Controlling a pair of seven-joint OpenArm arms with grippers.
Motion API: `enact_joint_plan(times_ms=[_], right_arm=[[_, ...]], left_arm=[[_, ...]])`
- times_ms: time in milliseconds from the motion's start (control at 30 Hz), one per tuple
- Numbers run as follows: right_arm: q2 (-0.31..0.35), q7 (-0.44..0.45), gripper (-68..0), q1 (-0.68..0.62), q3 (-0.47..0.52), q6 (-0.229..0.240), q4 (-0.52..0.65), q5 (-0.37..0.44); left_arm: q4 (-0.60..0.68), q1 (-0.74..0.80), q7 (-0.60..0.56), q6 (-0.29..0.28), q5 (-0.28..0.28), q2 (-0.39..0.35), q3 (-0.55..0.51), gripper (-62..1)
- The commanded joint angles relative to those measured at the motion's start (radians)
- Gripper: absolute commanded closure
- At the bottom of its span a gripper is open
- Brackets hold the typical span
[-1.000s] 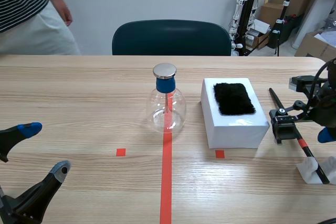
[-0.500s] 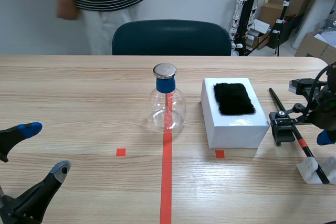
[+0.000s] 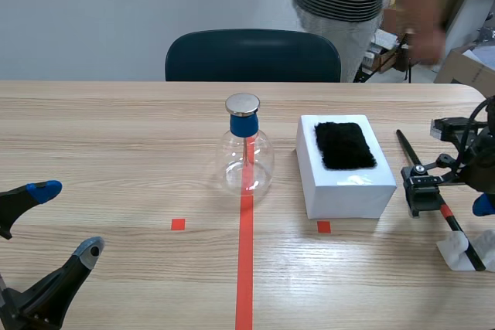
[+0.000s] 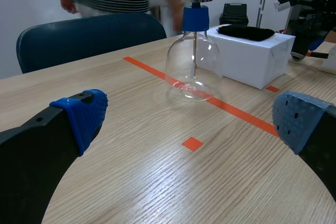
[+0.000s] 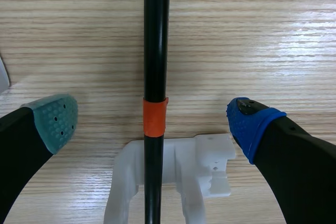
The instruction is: Do the electroscope experiment. pick up the black charging rod
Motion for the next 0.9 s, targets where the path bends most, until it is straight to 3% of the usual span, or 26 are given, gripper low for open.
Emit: enact_joint_plan(times_ms=[0,233,367,533,867], right_arm=[[0.017,-0.002,-57.5,0.014,0.0,0.003,0.0,0.0],[0.017,-0.003,-57.2,0.014,0.0,0.003,0.0,0.008],[0.018,-0.003,-50.9,0.014,0.0,0.003,-0.002,0.016],[0.02,-0.003,-49.7,0.014,0.0,0.003,-0.005,0.023],[0.022,-0.025,-36.6,0.008,0.0,0.002,-0.005,0.023]], left_arm=[[0.009,-0.003,-0.015,-0.002,-0.012,-0.003,-0.003,-62.3],[0.009,-0.003,-0.015,-0.002,-0.012,-0.003,-0.003,-62.3],[0.009,-0.003,-0.015,-0.002,-0.012,-0.003,-0.003,-62.3],[0.009,-0.003,-0.015,-0.002,-0.012,-0.003,-0.003,-62.3],[0.009,-0.003,-0.015,-0.002,-0.013,-0.003,-0.003,-62.3]])
